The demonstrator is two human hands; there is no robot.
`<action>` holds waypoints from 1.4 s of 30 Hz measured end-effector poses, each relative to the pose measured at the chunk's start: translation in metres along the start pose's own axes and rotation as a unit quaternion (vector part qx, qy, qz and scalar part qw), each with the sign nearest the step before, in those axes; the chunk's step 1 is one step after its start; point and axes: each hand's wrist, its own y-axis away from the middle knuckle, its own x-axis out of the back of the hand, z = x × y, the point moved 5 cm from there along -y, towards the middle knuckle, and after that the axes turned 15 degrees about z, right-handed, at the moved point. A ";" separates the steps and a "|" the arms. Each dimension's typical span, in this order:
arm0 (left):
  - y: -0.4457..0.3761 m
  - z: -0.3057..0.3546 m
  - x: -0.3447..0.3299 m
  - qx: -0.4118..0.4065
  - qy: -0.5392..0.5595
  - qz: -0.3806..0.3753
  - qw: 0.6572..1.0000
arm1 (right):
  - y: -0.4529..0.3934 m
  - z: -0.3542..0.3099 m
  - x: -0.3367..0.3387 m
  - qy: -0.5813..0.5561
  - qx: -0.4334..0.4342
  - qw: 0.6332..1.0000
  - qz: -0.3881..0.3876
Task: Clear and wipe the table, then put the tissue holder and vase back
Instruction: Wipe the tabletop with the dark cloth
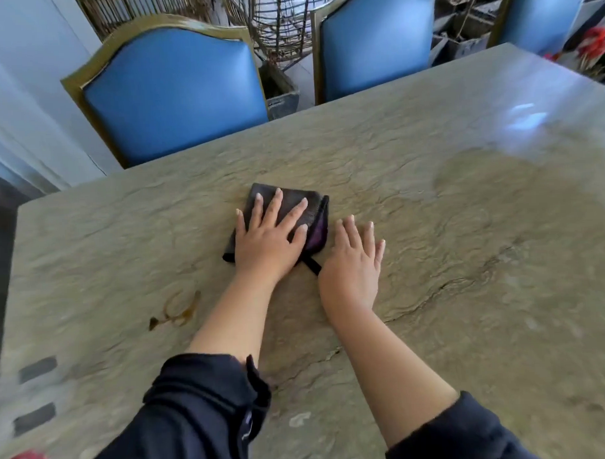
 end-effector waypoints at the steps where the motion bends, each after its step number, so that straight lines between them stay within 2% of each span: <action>1: -0.006 -0.014 0.002 0.010 0.003 -0.005 1.000 | 0.009 -0.008 -0.003 0.001 0.015 1.000 -0.003; 5: -0.016 -0.069 0.006 0.105 -0.020 0.018 0.994 | 0.013 -0.014 -0.009 0.027 0.030 0.999 0.004; 9: 0.020 -0.060 0.013 0.148 -0.028 0.014 0.988 | 0.013 -0.018 -0.009 0.047 0.035 0.998 -0.003; 12: 0.067 -0.025 0.019 0.070 -0.021 0.035 0.997 | 0.012 -0.016 -0.008 0.033 0.030 0.999 0.002; 15: 0.072 -0.029 0.020 -0.005 -0.007 0.022 1.000 | 0.021 -0.012 -0.004 -0.023 0.021 0.999 0.008; 19: 0.035 -0.066 0.017 0.047 -0.001 -0.013 0.999 | 0.054 -0.010 0.002 -0.022 0.054 0.998 0.015; 22: 0.044 -0.061 0.017 0.081 -0.010 0.012 0.997 | 0.056 -0.011 0.001 -0.030 0.061 0.998 0.015; 27: 0.122 -0.027 0.030 0.036 -0.012 0.043 0.998 | 0.051 -0.017 0.000 -0.051 0.072 0.996 0.014; 30: 0.150 -0.016 0.031 0.029 0.003 0.004 1.000 | 0.051 -0.014 0.007 -0.131 0.041 0.990 0.009; 32: 0.152 -0.020 0.036 0.021 0.056 -0.012 0.998 | 0.057 -0.017 0.013 -0.139 0.028 0.990 0.000; 34: 0.156 -0.034 0.051 0.044 0.144 0.044 0.988 | 0.074 -0.028 0.020 -0.115 0.042 0.992 0.004; 37: 0.176 -0.079 0.068 0.136 0.124 0.145 0.972 | 0.112 -0.059 0.025 -0.114 0.114 0.987 0.009; 39: 0.191 -0.115 0.076 0.201 0.078 0.162 0.963 | 0.132 -0.075 0.014 -0.069 0.143 0.987 -0.029; 42: 0.212 -0.169 0.077 0.253 -0.023 0.130 0.959 | 0.137 -0.086 -0.006 0.029 0.147 0.987 -0.066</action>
